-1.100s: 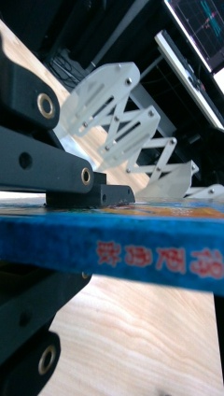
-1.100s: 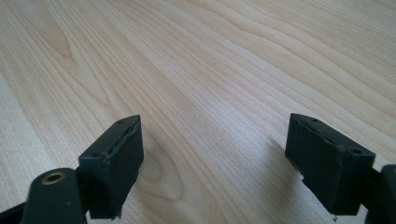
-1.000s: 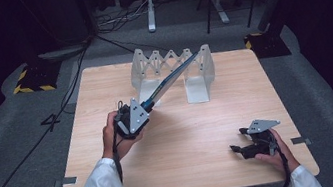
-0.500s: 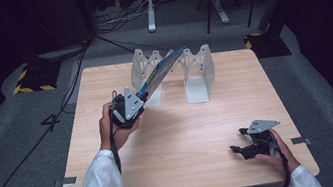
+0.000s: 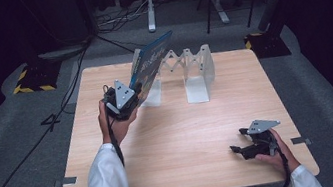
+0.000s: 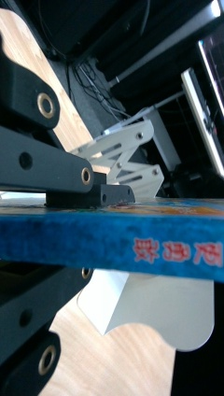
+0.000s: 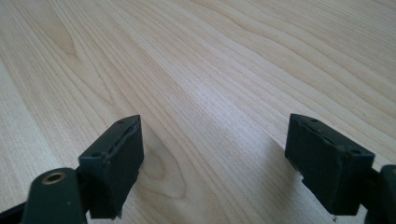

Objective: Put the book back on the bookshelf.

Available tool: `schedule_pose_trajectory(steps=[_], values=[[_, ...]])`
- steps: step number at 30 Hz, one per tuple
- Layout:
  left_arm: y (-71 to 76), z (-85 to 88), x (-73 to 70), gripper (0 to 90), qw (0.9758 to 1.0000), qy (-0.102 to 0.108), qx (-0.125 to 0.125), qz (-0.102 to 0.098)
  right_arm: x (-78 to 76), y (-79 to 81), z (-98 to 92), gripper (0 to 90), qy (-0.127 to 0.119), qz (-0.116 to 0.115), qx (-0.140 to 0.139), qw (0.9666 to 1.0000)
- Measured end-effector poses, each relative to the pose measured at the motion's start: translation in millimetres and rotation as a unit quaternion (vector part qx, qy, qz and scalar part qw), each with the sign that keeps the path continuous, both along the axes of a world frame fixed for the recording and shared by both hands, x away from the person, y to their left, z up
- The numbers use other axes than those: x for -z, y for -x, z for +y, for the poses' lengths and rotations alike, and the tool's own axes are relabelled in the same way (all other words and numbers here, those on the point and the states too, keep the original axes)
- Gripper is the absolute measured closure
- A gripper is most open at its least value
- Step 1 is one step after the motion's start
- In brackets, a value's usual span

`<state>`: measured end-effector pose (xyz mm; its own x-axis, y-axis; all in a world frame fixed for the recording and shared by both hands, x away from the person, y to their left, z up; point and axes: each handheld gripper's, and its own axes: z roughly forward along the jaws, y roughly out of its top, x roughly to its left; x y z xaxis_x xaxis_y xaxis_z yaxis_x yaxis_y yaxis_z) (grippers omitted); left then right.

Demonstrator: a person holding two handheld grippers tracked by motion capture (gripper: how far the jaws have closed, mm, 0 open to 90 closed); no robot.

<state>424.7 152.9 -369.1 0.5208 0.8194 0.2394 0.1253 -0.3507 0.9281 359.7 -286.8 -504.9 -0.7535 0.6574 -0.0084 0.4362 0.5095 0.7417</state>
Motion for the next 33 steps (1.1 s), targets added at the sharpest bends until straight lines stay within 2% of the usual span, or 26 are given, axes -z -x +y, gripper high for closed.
schedule_pose_trajectory(steps=[5, 6, 9, 12, 19, 22, 24, 25, 27, 29, 33], values=[[-5.3, 5.6, 3.3, 82.7, 0.999, 0.043, -0.013, 0.004, 0.0, 0.1, 0.0, 19.7, 0.0, 0.0, 0.0, 1.0], [-5.3, 5.6, 3.3, 82.7, 0.999, 0.043, -0.013, 0.004, 0.0, 0.1, 0.0, 19.7, 0.0, 0.0, 0.0, 1.0], [-11.5, 2.7, 10.9, 82.7, 0.9977, 0.061, -0.03, 0.006, 0.0, 0.1, 0.1, 19.7, -0.001, 0.0, 0.0, 1.0], [-16.7, 1.1, 18.8, 82.7, 0.9965, 0.076, -0.03, 0.014, 0.0, 0.2, 0.1, 19.7, -0.001, 0.0, -0.001, 1.0], [-18.4, -6.5, 29.4, 82.3, 0.992, 0.12, -0.038, 0.012, 0.0, -0.2, 0.0, 19.6, 0.0, 0.0, -0.002, 1.0], [-17.0, -8.8, 35.4, 81.9, 0.991, 0.126, -0.045, 0.012, 0.0, -0.2, 0.0, 19.5, 0.0, 0.001, -0.002, 1.0], [-17.0, -10.9, 38.3, 81.9, 0.9911, 0.123, -0.048, 0.018, 0.0, -0.3, 0.0, 19.5, 0.0, 0.001, -0.002, 1.0], [-17.4, -12.2, 40.4, 81.9, 0.992, 0.114, -0.05, 0.022, 0.0, -0.4, 0.0, 19.5, 0.0, 0.0, -0.003, 1.0], [-17.8, -14.4, 47.6, 81.9, 0.9925, 0.103, -0.055, 0.037, 0.0, -0.4, 0.0, 19.5, 0.0, 0.001, -0.003, 1.0], [-20.0, -14.8, 55.5, 81.5, 0.9918, 0.101, -0.058, 0.052, 0.1, -0.6, 0.1, 19.3, 0.0, 0.0, -0.003, 1.0], [-22.0, -17.8, 61.0, 81.5, 0.9904, 0.114, -0.065, 0.042, 0.0, -0.7, 0.3, 19.2, 0.001, 0.001, -0.003, 1.0]])
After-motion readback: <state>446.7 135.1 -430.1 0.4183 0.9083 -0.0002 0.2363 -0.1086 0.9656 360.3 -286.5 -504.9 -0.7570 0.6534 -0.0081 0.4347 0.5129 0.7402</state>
